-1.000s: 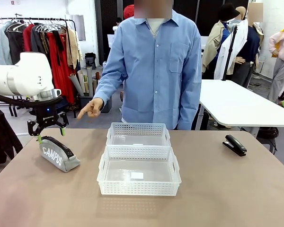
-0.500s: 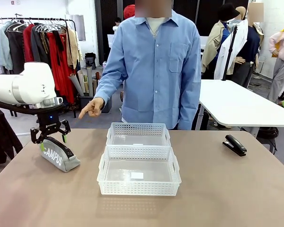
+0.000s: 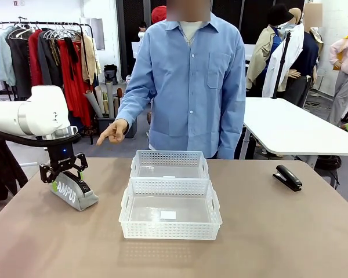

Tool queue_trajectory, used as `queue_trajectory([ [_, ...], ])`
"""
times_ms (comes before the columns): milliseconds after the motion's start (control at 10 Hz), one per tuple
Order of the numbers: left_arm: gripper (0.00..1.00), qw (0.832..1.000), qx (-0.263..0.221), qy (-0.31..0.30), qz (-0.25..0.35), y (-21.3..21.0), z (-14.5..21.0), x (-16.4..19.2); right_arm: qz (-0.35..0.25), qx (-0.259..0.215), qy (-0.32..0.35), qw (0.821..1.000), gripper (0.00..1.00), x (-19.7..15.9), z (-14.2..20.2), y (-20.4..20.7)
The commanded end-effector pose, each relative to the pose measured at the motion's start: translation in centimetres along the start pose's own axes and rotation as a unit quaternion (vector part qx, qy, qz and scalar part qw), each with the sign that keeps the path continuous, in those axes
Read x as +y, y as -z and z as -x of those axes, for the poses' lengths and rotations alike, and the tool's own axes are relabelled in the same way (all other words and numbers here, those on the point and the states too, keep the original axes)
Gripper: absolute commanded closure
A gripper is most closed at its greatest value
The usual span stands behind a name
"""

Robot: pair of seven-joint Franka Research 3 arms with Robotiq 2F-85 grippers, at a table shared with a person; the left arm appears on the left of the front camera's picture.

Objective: Distribute items into two baskets.
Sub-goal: Pick up the Pencil pouch that the person points to.

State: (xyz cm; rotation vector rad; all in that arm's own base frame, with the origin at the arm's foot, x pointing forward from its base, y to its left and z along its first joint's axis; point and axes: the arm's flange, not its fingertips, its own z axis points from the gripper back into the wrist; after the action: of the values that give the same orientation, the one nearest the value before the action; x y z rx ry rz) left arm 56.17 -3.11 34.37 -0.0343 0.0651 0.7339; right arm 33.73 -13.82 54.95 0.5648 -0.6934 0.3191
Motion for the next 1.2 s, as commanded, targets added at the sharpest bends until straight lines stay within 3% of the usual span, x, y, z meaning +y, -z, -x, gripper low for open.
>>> queue_trajectory([
  [0,0.05,1.0,-0.002,-0.001,0.013,0.31,0.07,0.43,-0.007,-0.008,-0.004,1.0,0.0,0.02,-0.16,-0.04],
  [100,0.15,1.0,-0.001,0.016,0.019,0.4,0.04,0.63,-0.007,-0.008,-0.004,1.0,0.0,0.02,-0.16,-0.04],
  [500,0.89,0.999,0.012,0.04,0.024,0.03,-0.01,0.78,-0.007,-0.008,-0.004,1.0,0.0,0.02,-0.16,-0.04],
  [600,1.0,0.999,0.014,0.041,0.025,0.01,-0.03,0.77,-0.007,-0.008,-0.004,1.0,0.0,0.02,-0.16,-0.04],
  [1100,1.0,0.998,0.016,0.05,0.032,-0.11,-0.01,0.94,-0.007,-0.008,-0.004,1.0,0.0,0.02,-0.16,-0.04],
])
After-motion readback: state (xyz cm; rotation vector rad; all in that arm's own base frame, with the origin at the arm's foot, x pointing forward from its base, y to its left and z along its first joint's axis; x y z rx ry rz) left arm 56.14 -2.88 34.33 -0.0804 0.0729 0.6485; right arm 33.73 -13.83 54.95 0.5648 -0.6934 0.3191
